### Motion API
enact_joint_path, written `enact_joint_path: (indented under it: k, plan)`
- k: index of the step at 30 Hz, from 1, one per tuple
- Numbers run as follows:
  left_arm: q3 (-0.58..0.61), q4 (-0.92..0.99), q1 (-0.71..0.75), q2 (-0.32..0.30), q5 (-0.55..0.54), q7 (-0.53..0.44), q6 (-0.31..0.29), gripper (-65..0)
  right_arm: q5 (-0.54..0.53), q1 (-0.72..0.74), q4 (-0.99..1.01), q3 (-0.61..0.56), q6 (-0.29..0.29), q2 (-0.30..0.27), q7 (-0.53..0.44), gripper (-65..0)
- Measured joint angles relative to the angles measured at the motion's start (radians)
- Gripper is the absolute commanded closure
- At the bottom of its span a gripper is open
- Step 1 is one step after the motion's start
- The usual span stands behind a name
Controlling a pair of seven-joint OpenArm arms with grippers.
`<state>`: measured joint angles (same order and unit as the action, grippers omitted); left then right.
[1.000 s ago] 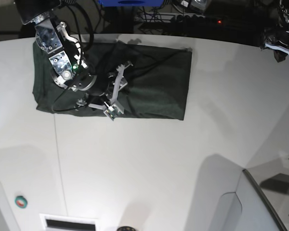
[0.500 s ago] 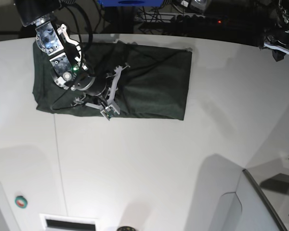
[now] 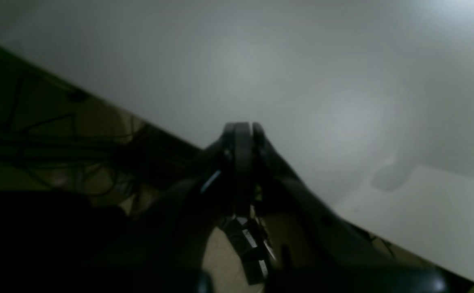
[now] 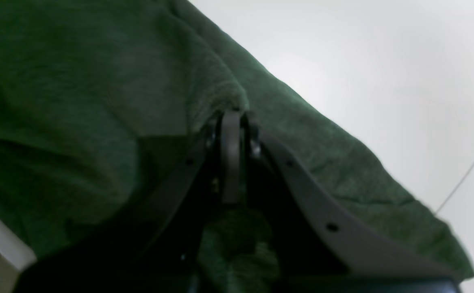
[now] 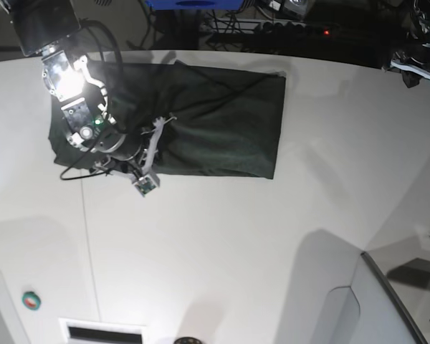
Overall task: Layout the t-shirt on the table in an organized manner, then fold the t-shirt properly
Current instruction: 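Press and smooth the folded shirt end with the right gripper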
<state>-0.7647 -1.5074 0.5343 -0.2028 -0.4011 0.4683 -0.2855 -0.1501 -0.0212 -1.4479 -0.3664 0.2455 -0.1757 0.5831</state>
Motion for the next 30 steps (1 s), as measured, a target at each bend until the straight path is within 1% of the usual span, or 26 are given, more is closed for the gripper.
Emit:
enact_joint_path:
  k: [3, 8, 10, 11, 13, 15, 16, 17, 19, 22, 24, 27, 30]
  plan:
    - [-0.001, 0.003, 0.002, -0.002, 0.005, 0.000, 0.008, 0.0, 0.001, -0.002, 0.016, 0.053, 0.000, -0.001, 0.002, -3.0]
    - [0.003, 0.003, 0.000, -0.002, 0.003, 0.000, 0.001, 0.0, 0.001, -0.003, 0.009, 0.112, 0.000, 0.004, 0.003, -3.6]
    - [0.003, 0.003, 0.001, -0.001, 0.004, 0.000, 0.007, 0.0, 0.000, -0.024, -0.035, 0.143, 0.000, 0.009, 0.005, -9.0]
    - [0.003, 0.003, 0.001, 0.001, 0.003, 0.000, 0.008, 0.0, 0.002, -0.051, -0.083, 0.162, -0.001, 0.008, 0.009, -14.0]
    - [0.005, 0.003, -0.002, 0.001, 0.002, 0.000, 0.005, 0.0, 0.004, -0.128, -0.209, 0.184, -0.011, 0.002, 0.090, -25.1]
    - [0.004, 0.003, -0.002, 0.000, 0.001, 0.000, 0.005, 0.0, 0.006, -0.207, -0.295, 0.176, -0.004, 0.014, 0.163, -32.6]
    - [0.001, 0.003, -0.002, 0.000, 0.000, 0.000, 0.005, 0.0, 0.005, -0.238, -0.308, 0.151, -0.004, 0.027, 0.184, -33.2]
    - [-0.001, 0.003, -0.006, 0.000, 0.001, 0.000, 0.005, 0.0, -0.001, -0.260, -0.309, 0.121, -0.002, 0.037, 0.196, -32.4]
    - [-0.003, 0.004, -0.023, -0.001, 0.004, 0.007, 0.012, 0.0, -0.015, -0.279, -0.299, 0.093, 0.002, 0.060, 0.187, -29.3]
    - [-0.003, 0.003, -0.038, -0.005, 0.001, -0.002, 0.005, 0.0, 0.002, -0.279, -0.254, 0.071, 0.002, 0.062, 0.175, -24.9]
    - [-0.002, 0.002, -0.034, -0.002, 0.001, -0.001, 0.005, 0.0, 0.001, -0.307, -0.245, 0.071, 0.001, 0.066, 0.177, -25.1]
    - [-0.003, 0.003, -0.032, -0.003, 0.002, 0.003, 0.005, 0.0, 0.001, -0.352, -0.229, 0.063, 0.001, 0.104, 0.187, -25.1]
    - [-0.002, 0.005, -0.031, -0.016, 0.001, 0.002, 0.003, 0.0, -0.012, -0.359, -0.230, 0.059, 0.001, 0.108, 0.177, -25.1]
